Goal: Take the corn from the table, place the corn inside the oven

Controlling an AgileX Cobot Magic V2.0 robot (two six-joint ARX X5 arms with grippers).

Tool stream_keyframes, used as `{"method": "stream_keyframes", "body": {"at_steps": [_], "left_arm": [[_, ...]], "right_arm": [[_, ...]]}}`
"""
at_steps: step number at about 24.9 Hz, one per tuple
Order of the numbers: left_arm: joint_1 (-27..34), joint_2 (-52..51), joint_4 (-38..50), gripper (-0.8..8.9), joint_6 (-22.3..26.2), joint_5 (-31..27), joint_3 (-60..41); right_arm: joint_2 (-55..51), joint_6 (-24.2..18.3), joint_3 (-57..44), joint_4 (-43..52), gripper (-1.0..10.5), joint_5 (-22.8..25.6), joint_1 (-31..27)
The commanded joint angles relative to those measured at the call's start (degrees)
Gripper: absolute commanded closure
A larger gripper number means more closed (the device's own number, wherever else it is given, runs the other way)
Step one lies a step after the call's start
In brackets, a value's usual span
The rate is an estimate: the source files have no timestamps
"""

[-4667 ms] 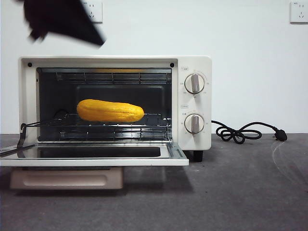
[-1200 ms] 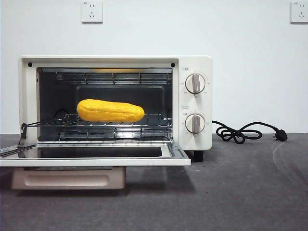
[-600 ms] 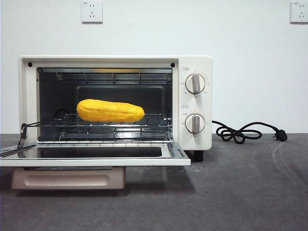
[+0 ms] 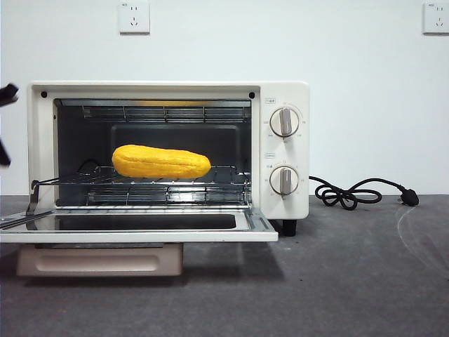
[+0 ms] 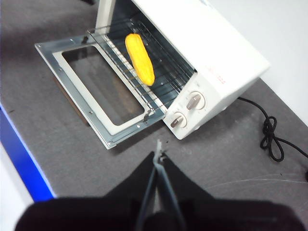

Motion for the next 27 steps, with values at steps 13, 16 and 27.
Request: {"method": "stream_keyframes", "body": {"at_steps": [13, 16, 27], "left_arm": [[-8.7, -53.16, 12.09, 8.17, 4.85, -9.55, -0.17], [-11.61, -57.7, 11.43, 8.17, 6.75, -9.55, -0.17], [-11.43, -70.05, -1.49, 8.17, 10.84, -12.13, -21.31]], "right_arm": [[0.02, 0.85, -0.22, -1.29, 9.5, 0.2, 0.13], [0.0, 0.85, -0.2, -1.29, 9.5, 0.2, 0.13], [0.0, 0.85, -0.2, -1.29, 9.5, 0.17, 0.13]]}}
